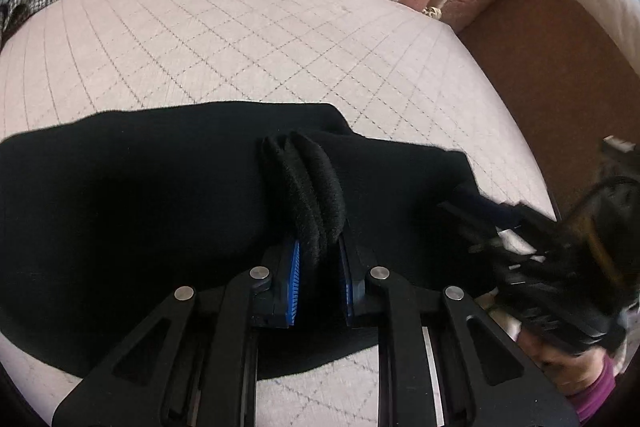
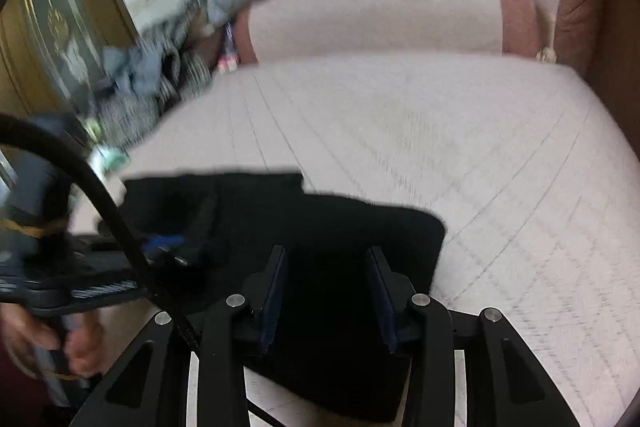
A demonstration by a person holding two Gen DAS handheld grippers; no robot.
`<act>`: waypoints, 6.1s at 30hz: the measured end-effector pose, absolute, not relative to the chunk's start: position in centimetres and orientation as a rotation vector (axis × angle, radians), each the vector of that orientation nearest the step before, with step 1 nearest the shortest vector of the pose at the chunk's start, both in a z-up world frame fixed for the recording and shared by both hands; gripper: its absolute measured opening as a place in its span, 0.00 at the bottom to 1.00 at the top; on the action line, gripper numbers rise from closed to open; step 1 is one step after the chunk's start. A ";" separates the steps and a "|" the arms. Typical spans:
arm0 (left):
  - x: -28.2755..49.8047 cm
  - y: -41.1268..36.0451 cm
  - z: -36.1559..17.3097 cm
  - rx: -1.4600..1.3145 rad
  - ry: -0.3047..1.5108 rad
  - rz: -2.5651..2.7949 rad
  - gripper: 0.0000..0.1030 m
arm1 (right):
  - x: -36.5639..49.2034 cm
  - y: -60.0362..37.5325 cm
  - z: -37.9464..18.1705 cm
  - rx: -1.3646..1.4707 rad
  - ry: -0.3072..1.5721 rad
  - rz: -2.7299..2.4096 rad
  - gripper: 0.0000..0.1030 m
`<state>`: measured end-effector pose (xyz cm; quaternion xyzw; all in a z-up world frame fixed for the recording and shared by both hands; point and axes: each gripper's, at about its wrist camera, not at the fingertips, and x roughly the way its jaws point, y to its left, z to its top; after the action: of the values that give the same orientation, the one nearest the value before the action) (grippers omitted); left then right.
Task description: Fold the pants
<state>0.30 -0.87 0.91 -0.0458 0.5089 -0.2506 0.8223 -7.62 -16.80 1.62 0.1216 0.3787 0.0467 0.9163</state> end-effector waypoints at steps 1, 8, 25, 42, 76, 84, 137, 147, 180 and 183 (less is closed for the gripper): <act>0.4 -0.7 0.9 -0.107 1.079 -0.534 0.15 | -7.7 -16.7 1.5 0.236 0.765 0.090 0.39; 0.3 1.2 1.4 -0.196 1.082 -0.516 0.25 | -8.2 -16.9 3.9 0.250 0.755 0.116 0.39; -2.4 6.7 3.5 -0.123 0.995 -0.280 0.31 | -6.2 -10.5 5.0 0.225 0.776 0.229 0.39; -4.7 14.4 3.6 -0.365 1.014 -0.182 0.58 | -3.8 -5.7 7.3 0.100 0.762 0.353 0.46; -2.4 21.6 0.8 -0.686 0.899 -0.085 0.25 | 9.3 9.3 6.0 -0.156 0.767 0.678 0.13; -5.5 14.0 9.4 -0.446 0.680 -0.405 0.18 | 0.6 -3.3 13.3 0.077 0.534 0.555 0.10; 1.2 0.6 4.4 -0.045 0.932 -0.541 0.50 | -12.4 -20.1 2.8 0.453 0.739 0.000 0.12; 5.3 -1.3 4.5 -0.031 0.956 -0.494 0.50 | -9.3 -16.8 5.3 0.314 0.660 0.056 0.13; -2.0 0.7 3.3 -0.064 0.987 -0.434 0.57 | -14.3 -14.5 3.4 0.249 0.750 0.050 0.27; -1.9 0.8 2.0 -0.081 1.015 -0.430 0.63 | -14.2 -14.5 2.5 0.238 0.754 0.033 0.27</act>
<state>-1.93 0.80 2.04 -0.0384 0.4822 -0.2042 0.8511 -14.20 -14.55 2.53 0.1158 0.3673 0.0161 0.9227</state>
